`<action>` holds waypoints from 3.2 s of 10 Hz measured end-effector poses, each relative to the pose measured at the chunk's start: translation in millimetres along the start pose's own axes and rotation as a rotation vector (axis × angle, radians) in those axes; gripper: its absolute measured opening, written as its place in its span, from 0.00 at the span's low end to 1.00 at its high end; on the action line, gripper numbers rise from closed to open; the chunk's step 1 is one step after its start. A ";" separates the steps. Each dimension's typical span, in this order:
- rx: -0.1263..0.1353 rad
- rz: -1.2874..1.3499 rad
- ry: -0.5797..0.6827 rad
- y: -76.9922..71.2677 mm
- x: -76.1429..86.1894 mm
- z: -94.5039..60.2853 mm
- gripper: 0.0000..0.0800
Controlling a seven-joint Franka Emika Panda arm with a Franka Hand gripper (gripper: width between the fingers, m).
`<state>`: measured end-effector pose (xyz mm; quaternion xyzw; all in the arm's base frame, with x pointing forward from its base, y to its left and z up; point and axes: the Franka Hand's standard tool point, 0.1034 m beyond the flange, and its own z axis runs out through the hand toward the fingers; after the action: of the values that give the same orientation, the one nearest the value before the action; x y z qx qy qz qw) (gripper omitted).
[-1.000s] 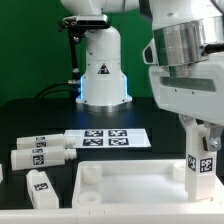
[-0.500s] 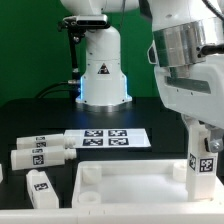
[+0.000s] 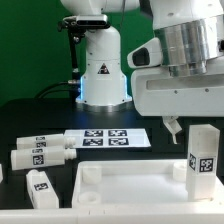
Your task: Assemble desk
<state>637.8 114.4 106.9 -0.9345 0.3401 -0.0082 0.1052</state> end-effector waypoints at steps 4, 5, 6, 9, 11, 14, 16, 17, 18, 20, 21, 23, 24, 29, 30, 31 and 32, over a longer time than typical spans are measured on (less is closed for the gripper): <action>-0.094 -0.651 0.034 -4.3 -1.2 -0.9 0.81; -0.090 -0.619 0.034 -4.5 -1.2 -0.8 0.81; -0.091 -0.620 0.034 -3.9 -0.7 -0.8 0.65; -0.090 -0.394 0.044 0.0 2.1 -0.7 0.37; -0.085 -0.168 0.056 1.5 4.4 -1.4 0.37; -0.017 0.473 0.032 2.9 3.0 1.8 0.37; -0.018 0.614 0.000 -0.3 -0.4 1.7 0.37; -0.018 0.632 -0.001 -0.1 -0.6 2.4 0.37; -0.018 0.628 -0.001 -0.1 -0.6 2.5 0.38; -0.028 0.348 -0.009 4.6 1.8 3.2 0.60; -0.035 0.181 -0.029 3.9 3.6 -0.3 0.76; -0.037 0.040 -0.035 3.3 4.3 -0.9 0.80; -0.036 -0.035 -0.036 3.5 4.4 -0.8 0.81; -0.098 -0.900 0.023 -2.4 5.4 -1.5 0.81; -0.096 -0.864 0.024 -2.2 5.5 -1.2 0.81; -0.097 -0.864 0.024 -1.9 5.6 -0.9 0.65; -0.095 -0.796 0.026 -1.8 5.3 -0.5 0.65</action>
Offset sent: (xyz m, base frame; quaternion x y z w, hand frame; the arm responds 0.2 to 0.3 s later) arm -0.0080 0.0121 -0.0062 -0.0571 0.0080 -0.2925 0.9545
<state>643.0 112.3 107.5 -0.9968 -0.0472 -0.0443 0.0464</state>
